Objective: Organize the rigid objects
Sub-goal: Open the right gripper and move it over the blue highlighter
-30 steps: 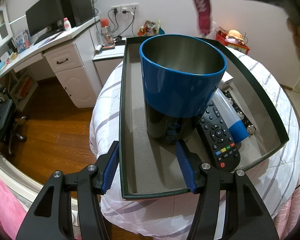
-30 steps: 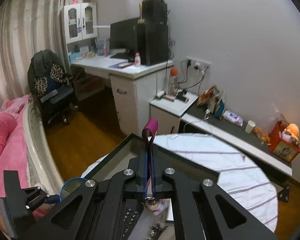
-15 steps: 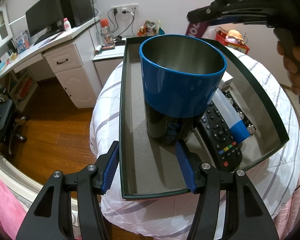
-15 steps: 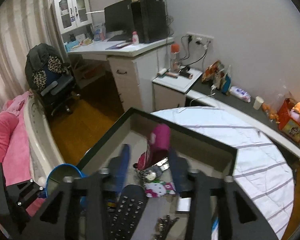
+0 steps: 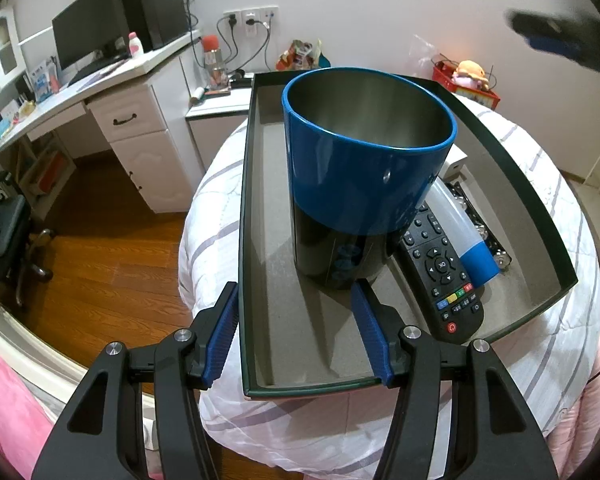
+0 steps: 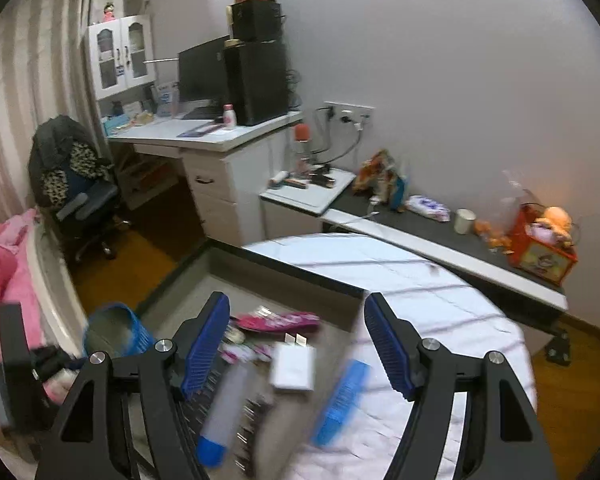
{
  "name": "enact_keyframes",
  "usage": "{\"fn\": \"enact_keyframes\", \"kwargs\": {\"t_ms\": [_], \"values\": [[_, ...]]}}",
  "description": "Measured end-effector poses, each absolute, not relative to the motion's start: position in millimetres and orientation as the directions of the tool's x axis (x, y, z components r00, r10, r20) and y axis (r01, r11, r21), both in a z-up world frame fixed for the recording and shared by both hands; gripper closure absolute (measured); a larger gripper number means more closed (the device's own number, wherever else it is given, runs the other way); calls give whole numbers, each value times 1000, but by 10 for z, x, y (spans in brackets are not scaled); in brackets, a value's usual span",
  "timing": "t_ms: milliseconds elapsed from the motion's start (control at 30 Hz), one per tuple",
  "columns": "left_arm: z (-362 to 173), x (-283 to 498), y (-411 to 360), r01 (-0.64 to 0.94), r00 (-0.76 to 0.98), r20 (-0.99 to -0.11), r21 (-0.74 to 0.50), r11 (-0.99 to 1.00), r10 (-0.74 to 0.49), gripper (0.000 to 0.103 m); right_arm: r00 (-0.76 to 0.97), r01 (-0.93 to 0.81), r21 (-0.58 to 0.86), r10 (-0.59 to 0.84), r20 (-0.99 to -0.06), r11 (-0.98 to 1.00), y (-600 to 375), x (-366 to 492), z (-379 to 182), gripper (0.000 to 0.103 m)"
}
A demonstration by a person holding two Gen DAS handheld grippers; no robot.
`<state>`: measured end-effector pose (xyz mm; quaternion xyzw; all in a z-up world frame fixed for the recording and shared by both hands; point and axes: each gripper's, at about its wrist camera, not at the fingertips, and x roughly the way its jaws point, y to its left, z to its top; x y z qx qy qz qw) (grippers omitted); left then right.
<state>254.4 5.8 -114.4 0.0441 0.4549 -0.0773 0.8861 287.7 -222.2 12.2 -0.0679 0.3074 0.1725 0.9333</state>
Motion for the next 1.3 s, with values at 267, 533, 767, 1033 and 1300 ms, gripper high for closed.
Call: {"fn": "enact_keyframes", "kwargs": {"t_ms": [267,533,767,1033,1300], "values": [[-1148,2539,66,171,575,-813,14,985,-88,45,741,-296,-137,136,-658,945,-2668,2639,-207,26],[-1149,2531,62,162,576,-814,21,986,-77,45,610,-431,-148,166,-775,890,-2708,2683,-881,26],[-1152,2526,63,158,578,-813,27,987,-70,45,541,-488,-85,225,-811,868,-2675,2874,-1134,26],[-1147,2516,58,159,579,-813,32,987,-66,44,524,-505,-80,232,-819,859,-2633,2993,-1292,26],[-1142,2515,59,156,581,-812,37,987,-61,42,583,-350,27,241,-776,936,-2996,3118,-1212,26]]}}
